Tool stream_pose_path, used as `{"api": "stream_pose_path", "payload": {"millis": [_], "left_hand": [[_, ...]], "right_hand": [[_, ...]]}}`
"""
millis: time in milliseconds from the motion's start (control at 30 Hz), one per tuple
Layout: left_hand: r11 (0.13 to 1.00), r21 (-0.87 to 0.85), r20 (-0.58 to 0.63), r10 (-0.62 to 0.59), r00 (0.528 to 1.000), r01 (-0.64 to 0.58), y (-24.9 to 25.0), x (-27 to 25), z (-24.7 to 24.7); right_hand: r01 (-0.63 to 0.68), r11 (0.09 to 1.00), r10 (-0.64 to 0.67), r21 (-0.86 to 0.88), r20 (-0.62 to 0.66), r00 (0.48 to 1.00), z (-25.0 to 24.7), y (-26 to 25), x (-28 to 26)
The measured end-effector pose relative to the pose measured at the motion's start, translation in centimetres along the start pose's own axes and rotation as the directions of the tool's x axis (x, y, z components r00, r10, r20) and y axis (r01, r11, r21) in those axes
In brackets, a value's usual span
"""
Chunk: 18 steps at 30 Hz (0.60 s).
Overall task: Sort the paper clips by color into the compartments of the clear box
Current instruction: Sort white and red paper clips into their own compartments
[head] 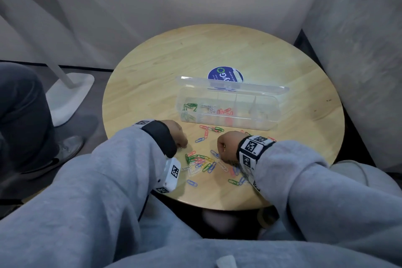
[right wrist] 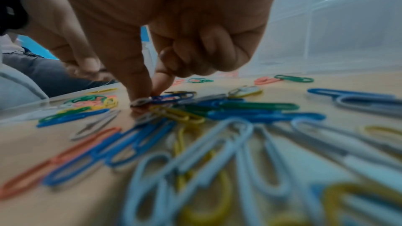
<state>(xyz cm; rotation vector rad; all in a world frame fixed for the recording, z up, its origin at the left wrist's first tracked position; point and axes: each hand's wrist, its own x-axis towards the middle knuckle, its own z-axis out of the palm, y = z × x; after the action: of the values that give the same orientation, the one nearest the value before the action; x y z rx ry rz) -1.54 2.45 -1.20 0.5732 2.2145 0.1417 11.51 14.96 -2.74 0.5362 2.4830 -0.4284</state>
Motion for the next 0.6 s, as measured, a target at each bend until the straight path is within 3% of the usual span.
{"api": "stream_pose_path", "payload": {"millis": [67,167,267,367,433,600], "left_hand": [[0.974,-0.221,0.003,0.055,0.998,-0.053,-0.2,0.0,-0.4],[0.862,-0.499,0.002,0.101,0.995,-0.087,-0.5,-0.3,-0.8],[0.719,-0.689,-0.01,0.111,0.994,-0.087,-0.9,-1.1,-1.6],[0.555,-0.827,-0.079,0.04,0.996,-0.088,-1.1,-2.3,-2.6],[0.493,-0.863,-0.126,0.004,0.992,-0.112,-1.2,-3.1,-3.4],[0.451,-0.884,-0.133,0.018,0.991,-0.127,-2.1,-4.2,-4.9]], "right_hand": [[-0.028,1.0,0.028,0.0,0.011,1.0,0.2,0.0,0.2],[-0.06,0.997,0.059,0.043,0.039,0.998,0.2,0.2,0.0],[-0.1,0.963,0.095,0.249,0.032,0.995,-0.5,1.0,-0.5],[-0.103,0.789,0.131,0.606,-0.003,0.991,-1.4,2.0,-1.2],[-0.065,0.636,0.119,0.769,-0.014,0.993,-1.8,2.3,-1.5],[-0.051,0.321,0.073,0.946,0.029,0.997,-2.3,2.0,-1.7]]}}
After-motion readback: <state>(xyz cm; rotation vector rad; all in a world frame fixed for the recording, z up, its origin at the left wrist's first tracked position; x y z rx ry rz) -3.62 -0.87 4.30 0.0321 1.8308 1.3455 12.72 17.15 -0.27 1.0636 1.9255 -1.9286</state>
